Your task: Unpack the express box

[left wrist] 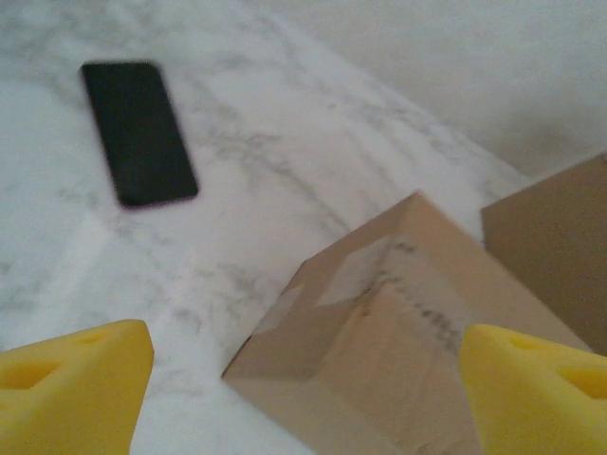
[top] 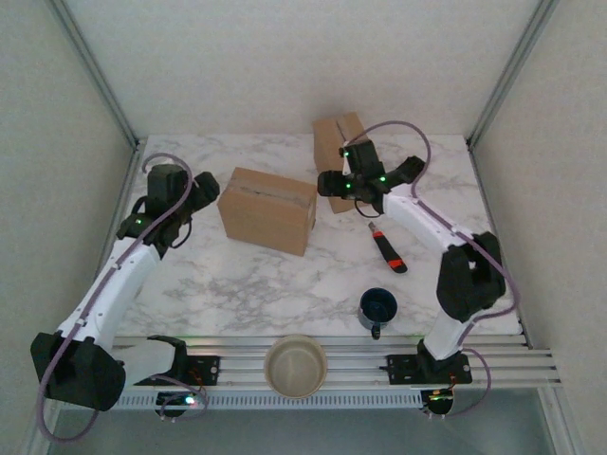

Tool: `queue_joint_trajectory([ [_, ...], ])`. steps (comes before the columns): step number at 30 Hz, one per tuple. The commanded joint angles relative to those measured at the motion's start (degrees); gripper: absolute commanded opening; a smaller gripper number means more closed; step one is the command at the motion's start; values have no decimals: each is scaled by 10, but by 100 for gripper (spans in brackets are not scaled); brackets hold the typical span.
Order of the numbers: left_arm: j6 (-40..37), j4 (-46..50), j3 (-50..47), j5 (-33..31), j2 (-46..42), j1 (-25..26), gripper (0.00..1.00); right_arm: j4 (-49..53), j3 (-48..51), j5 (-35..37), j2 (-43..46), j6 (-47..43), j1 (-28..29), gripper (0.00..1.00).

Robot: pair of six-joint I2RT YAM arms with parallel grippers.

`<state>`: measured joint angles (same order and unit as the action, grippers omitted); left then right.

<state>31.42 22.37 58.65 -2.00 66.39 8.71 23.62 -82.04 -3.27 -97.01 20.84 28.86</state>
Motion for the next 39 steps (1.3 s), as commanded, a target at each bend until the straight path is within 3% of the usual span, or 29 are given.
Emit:
queue_joint_trajectory([
  [1,50,41,-27,-33,-28,-9,81,49,-31,-95,45,-11,11,71],
  [4,59,36,-51,-6,-19,-10,79,62,-63,-137,36,-29,17,73],
  [8,69,3,-90,19,-1,-11,75,81,-144,-200,-44,-75,19,79],
  [20,66,-69,-130,20,66,-20,75,120,-341,-308,-261,-156,19,83],
  [26,67,-100,-134,-1,66,-34,75,80,-291,-356,-249,-123,21,79],
  [30,67,-125,-134,4,22,-45,84,50,-229,-355,-220,-109,23,74],
  [35,54,-159,-127,38,1,-50,92,14,-167,-348,-202,-92,24,72],
  [39,30,-227,-121,113,31,-50,95,0,-142,-346,-195,-85,27,71],
])
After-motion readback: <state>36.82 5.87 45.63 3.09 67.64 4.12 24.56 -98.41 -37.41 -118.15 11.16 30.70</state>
